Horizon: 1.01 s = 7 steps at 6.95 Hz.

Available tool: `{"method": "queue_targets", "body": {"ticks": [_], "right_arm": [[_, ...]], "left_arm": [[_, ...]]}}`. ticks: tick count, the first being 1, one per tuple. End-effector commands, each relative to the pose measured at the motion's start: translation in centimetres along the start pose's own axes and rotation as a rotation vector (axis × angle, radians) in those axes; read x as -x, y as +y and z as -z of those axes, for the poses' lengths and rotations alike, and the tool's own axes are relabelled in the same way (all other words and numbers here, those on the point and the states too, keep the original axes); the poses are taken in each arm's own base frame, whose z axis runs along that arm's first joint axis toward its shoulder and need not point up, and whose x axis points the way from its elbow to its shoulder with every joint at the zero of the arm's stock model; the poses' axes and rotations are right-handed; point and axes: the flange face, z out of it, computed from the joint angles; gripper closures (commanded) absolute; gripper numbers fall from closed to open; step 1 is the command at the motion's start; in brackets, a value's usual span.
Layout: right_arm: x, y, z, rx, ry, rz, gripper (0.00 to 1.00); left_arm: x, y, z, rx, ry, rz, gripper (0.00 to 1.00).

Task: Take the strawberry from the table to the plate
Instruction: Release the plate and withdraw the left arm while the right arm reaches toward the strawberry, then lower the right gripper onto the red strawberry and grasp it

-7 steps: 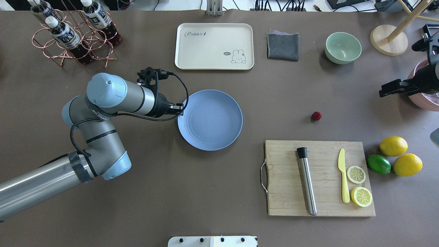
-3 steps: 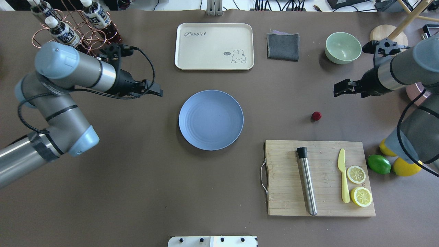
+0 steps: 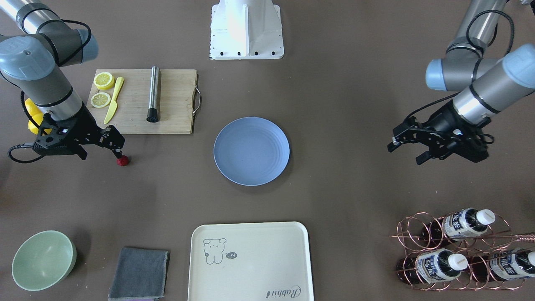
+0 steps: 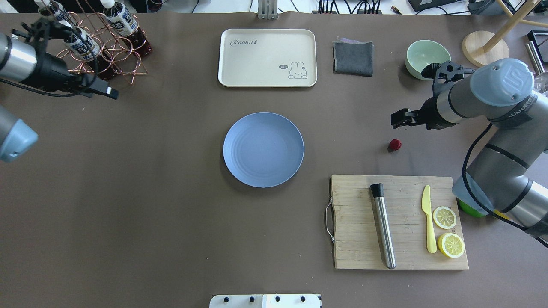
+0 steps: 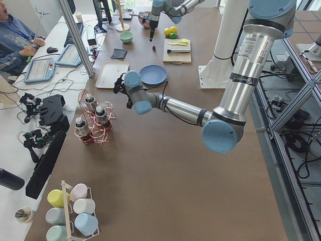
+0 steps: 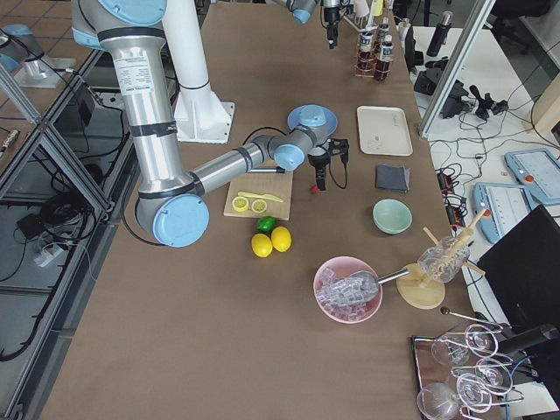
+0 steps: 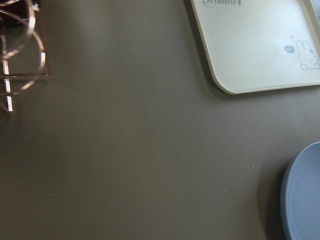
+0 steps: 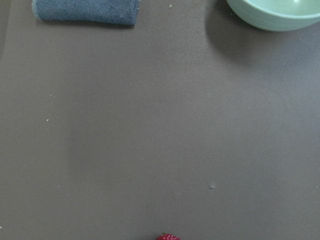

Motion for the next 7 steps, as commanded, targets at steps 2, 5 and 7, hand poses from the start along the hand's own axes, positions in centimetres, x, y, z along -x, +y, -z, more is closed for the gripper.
{"method": "queue_targets", "body": {"ticks": [2,5,7], "right_arm": [[0.4,1.6,-2.7,0.000,0.047,0.015,0.09],[2.4,3.9,-4.9,0.004,0.061,0.004,0.19],[2.1,3.9,-5.8,0.010,0.073,0.007,0.26]], "left_arm": [[8.8,2.0,6.2,0.017,-0.053,-0.045,0.01],[9.3,2.7,6.2,0.024,-0.055,-0.035,0.01],[9.7,3.3,6.1,0.028,-0.056,-0.034,0.01]]}}
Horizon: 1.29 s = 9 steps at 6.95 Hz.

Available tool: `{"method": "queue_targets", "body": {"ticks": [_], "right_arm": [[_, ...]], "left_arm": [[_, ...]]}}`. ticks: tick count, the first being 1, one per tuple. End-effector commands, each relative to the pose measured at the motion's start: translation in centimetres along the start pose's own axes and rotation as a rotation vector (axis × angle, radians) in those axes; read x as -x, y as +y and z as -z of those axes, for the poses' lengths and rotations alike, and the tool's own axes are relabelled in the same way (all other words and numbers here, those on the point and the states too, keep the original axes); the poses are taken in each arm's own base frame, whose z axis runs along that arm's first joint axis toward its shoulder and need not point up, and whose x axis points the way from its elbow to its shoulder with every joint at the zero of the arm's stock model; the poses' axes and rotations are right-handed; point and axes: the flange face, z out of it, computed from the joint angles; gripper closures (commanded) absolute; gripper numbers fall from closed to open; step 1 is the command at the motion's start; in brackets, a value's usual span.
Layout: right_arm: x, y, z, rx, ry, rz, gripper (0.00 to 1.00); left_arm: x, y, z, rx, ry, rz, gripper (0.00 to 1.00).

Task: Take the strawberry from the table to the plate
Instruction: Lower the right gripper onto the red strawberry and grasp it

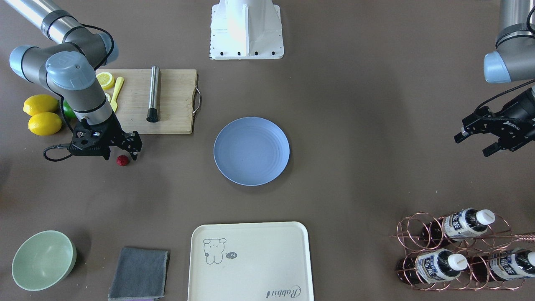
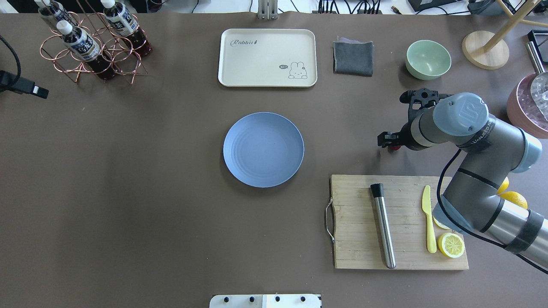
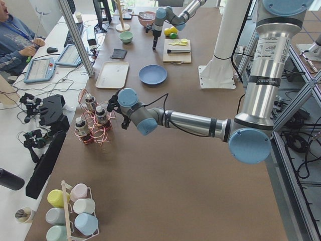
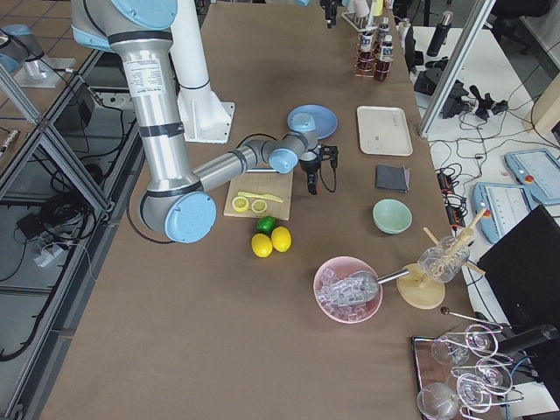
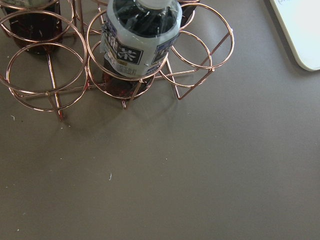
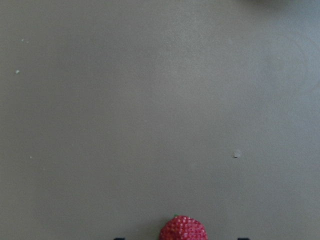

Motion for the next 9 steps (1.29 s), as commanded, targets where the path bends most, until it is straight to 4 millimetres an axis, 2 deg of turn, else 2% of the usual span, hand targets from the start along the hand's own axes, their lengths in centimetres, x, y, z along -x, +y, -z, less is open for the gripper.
{"method": "queue_targets", "body": {"ticks": [1,2,4,6,8,9], "right_arm": [[0.0,0.1,-0.4,0.002,0.005,0.001,0.31],[0.0,0.0,-0.4,0.002,0.005,0.001,0.34],[0.2,0.0,-0.3,0.002,0.000,0.009,0.64],[1.0,-0.3,0.2,-0.005,-0.013,0.008,1.00],[5.1,-2.4,2.9,-0.046,-0.079,0.001,1.00],[8.5,-3.5,4.6,-0.059,-0.125,-0.096,1.00]], "left_arm": [[0.2,0.5,0.0,0.003,-0.001,0.001,0.01],[0.2,0.5,0.0,0.003,-0.001,0.001,0.01],[0.2,0.5,0.0,0.003,-0.001,0.001,0.01],[0.3,0.5,0.1,0.001,-0.001,0.001,0.01],[0.4,0.6,-0.1,0.004,-0.002,0.003,0.01],[0.5,0.6,-0.2,0.005,-0.004,0.006,0.01]]}}
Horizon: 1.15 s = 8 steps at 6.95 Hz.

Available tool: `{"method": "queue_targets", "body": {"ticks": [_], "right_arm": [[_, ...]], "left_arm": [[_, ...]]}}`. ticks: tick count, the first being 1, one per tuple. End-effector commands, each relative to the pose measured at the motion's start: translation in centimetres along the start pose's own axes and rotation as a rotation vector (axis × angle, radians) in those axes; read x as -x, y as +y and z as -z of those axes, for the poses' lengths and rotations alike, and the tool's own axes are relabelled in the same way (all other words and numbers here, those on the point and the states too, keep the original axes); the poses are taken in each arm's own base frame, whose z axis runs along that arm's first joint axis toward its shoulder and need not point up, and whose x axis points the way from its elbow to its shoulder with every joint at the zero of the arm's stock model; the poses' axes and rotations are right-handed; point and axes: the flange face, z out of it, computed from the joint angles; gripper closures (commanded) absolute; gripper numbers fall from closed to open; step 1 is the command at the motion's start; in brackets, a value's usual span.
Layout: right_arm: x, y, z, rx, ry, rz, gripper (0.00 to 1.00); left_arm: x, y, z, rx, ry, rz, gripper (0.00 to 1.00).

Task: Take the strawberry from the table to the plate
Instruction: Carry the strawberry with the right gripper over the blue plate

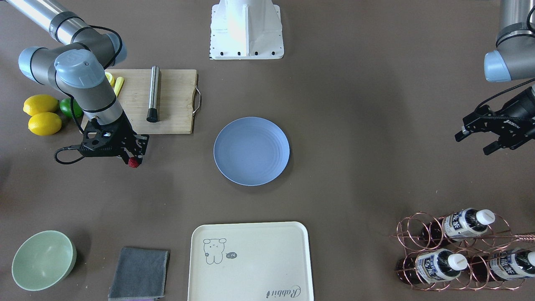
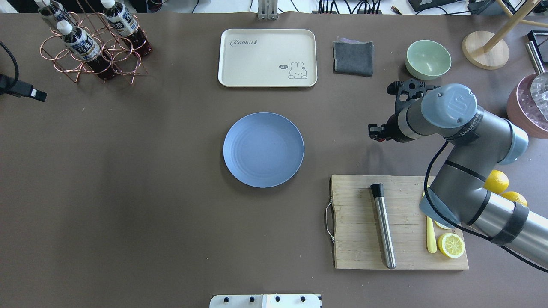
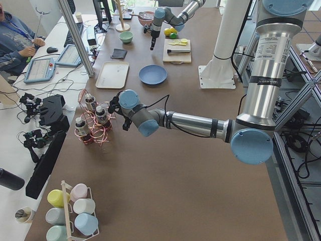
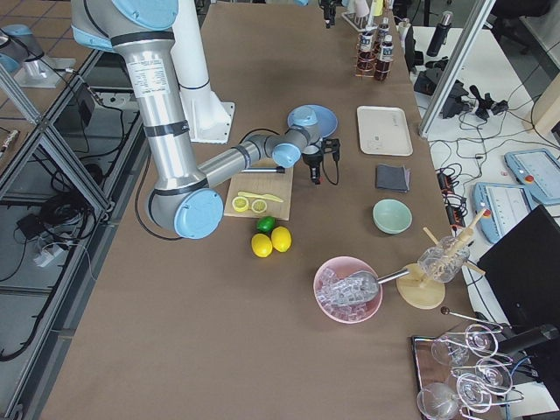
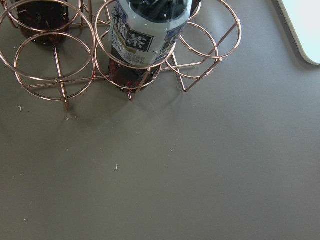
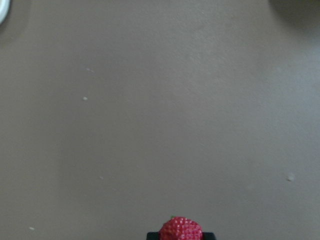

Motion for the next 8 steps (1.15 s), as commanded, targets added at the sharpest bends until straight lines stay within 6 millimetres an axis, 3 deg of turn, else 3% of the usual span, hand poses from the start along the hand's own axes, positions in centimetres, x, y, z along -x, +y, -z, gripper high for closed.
{"method": "queue_targets", "body": {"ticks": [1,3,4,6,8], "right_arm": [[6.9,-1.9,2.8,-0.025,-0.078,-0.126,1.00],[15.4,-0.7,4.5,-0.024,-0.091,-0.260,1.00],[18.3,0.6,4.5,-0.032,-0.091,-0.243,1.00],[22.0,4.4,4.0,-0.040,-0.108,-0.257,1.00],[25.2,7.3,1.9,-0.029,-0.090,-0.225,1.00]], "left_arm": [[0.2,0.0,-0.1,0.002,-0.002,0.004,0.01],[1.0,0.0,0.1,-0.005,-0.020,0.018,0.01],[2.9,0.3,1.9,-0.028,-0.040,0.029,0.01],[8.0,0.4,6.7,-0.016,-0.128,-0.012,0.01],[11.8,0.8,10.1,0.022,-0.218,-0.060,0.01]]}}
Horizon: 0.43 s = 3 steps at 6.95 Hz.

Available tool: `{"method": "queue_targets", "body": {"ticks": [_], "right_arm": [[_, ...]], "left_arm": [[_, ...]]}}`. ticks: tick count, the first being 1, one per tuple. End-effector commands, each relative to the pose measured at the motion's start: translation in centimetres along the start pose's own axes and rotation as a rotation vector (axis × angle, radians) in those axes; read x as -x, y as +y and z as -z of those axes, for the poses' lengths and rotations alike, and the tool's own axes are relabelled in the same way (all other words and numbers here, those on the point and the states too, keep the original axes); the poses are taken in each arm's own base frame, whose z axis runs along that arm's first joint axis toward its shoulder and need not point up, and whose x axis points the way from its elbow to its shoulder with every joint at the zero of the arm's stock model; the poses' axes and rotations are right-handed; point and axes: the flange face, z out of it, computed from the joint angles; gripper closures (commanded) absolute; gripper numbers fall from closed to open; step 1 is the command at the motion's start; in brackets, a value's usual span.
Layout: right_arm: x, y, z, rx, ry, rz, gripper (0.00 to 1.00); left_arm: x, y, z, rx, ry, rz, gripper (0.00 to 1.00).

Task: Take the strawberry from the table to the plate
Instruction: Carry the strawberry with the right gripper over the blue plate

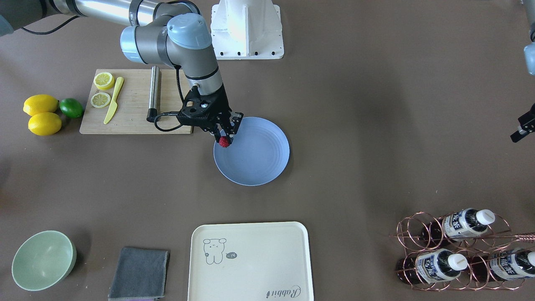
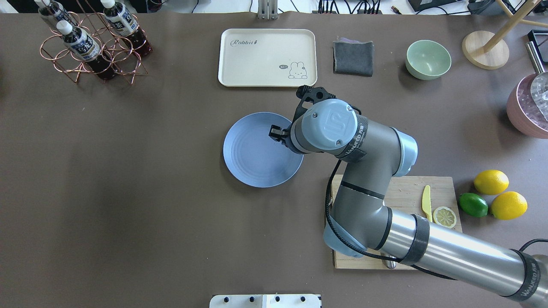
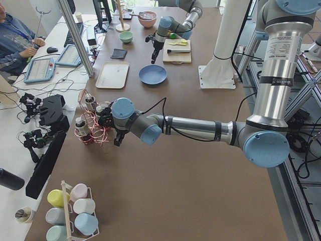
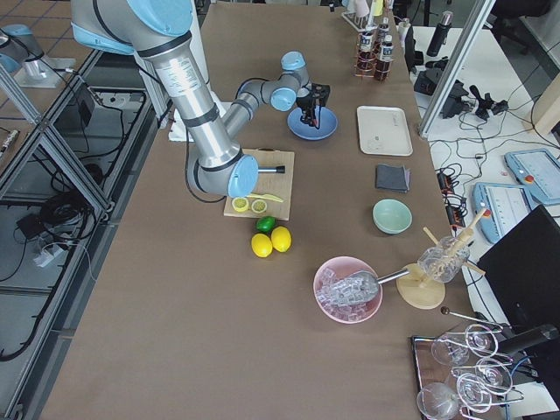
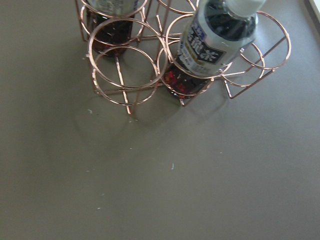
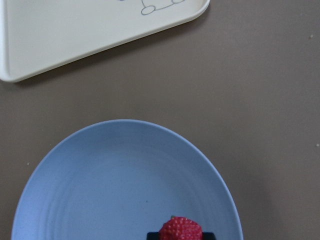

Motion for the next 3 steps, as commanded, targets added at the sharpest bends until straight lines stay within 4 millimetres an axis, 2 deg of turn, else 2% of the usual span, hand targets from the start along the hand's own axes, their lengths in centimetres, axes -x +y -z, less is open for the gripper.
{"method": "queue_targets", "body": {"ticks": [1,3], "right_arm": [[3.1,3.1,-3.0,0.004,0.030,0.023,1.00],[4.8,4.2,-3.7,-0.005,0.029,0.019,1.00]], "left_arm": [[4.0,0.6,3.0,0.019,-0.085,-0.036,0.01],[4.1,0.8,3.1,0.020,-0.085,-0.035,0.01]]}}
